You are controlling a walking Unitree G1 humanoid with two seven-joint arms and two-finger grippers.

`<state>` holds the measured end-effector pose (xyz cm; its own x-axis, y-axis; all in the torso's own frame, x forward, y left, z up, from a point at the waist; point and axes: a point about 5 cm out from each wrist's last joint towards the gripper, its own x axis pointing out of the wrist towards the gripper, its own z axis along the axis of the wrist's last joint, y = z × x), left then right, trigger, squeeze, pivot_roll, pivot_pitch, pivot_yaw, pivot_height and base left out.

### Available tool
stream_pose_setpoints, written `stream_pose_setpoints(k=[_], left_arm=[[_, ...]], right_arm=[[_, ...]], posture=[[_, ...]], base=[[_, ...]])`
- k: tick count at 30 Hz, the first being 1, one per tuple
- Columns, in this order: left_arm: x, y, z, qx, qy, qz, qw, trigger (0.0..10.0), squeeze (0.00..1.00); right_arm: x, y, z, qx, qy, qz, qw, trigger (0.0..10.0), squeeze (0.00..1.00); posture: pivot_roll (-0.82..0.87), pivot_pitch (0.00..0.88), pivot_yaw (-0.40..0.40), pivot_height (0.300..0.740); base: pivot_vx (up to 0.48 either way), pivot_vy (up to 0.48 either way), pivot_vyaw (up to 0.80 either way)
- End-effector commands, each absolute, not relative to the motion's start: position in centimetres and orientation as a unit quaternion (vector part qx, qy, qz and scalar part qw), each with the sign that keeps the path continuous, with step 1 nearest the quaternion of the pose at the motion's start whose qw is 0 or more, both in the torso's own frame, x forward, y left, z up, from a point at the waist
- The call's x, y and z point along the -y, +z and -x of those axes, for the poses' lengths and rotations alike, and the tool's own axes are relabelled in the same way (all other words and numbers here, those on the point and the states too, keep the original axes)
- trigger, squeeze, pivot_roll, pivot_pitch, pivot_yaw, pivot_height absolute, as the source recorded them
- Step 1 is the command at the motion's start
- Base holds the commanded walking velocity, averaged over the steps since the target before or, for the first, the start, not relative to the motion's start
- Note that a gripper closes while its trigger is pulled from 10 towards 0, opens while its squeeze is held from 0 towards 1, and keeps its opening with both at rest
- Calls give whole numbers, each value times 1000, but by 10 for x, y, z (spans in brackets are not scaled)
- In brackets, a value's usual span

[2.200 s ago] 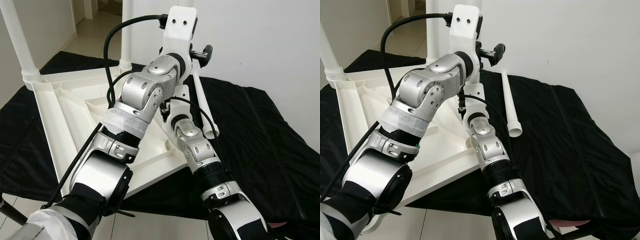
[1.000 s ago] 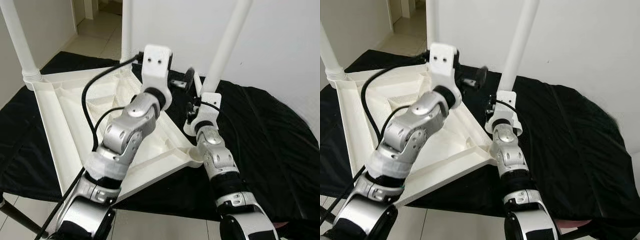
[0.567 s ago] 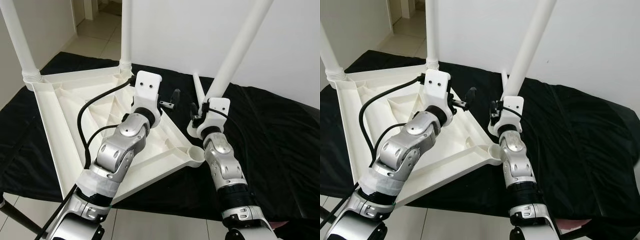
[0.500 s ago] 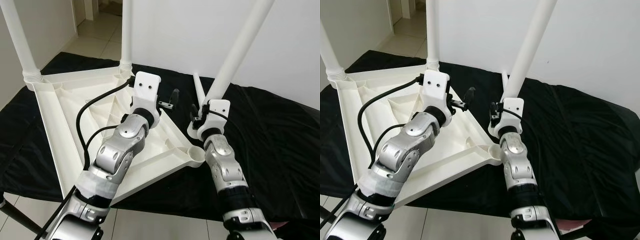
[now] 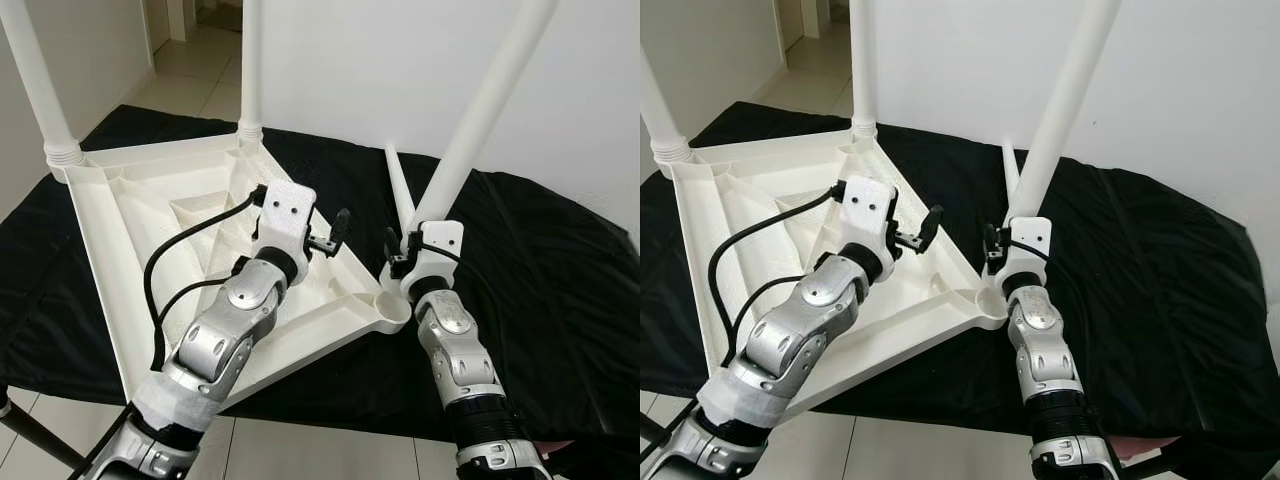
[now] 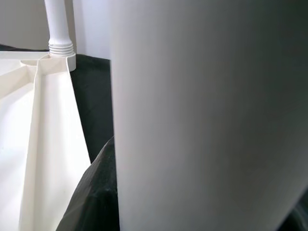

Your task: Building children table

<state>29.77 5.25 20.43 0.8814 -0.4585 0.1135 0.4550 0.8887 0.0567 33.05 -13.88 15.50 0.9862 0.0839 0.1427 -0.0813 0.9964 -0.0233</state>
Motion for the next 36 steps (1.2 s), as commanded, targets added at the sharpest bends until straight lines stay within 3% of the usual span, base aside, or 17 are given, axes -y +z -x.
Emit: stream_pose_setpoints(k=[1, 14, 36], left_arm=[[-36, 205, -286, 66, -382, -22, 921, 10000, 0], [-24, 172, -266, 21, -454, -73, 888, 10000, 0], [-27, 158, -260, 0, -472, -101, 876, 10000, 0]], right_arm=[[144, 153, -330, 67, 36, 16, 997, 10000, 0], [139, 149, -319, 71, 72, 27, 995, 10000, 0], [144, 112, -298, 60, 115, 45, 991, 10000, 0]], posture=[[16, 0, -110, 740], [11, 0, -103, 740], [18, 0, -115, 740]], base=[[0, 0, 0], [0, 0, 0], [0, 0, 0]])
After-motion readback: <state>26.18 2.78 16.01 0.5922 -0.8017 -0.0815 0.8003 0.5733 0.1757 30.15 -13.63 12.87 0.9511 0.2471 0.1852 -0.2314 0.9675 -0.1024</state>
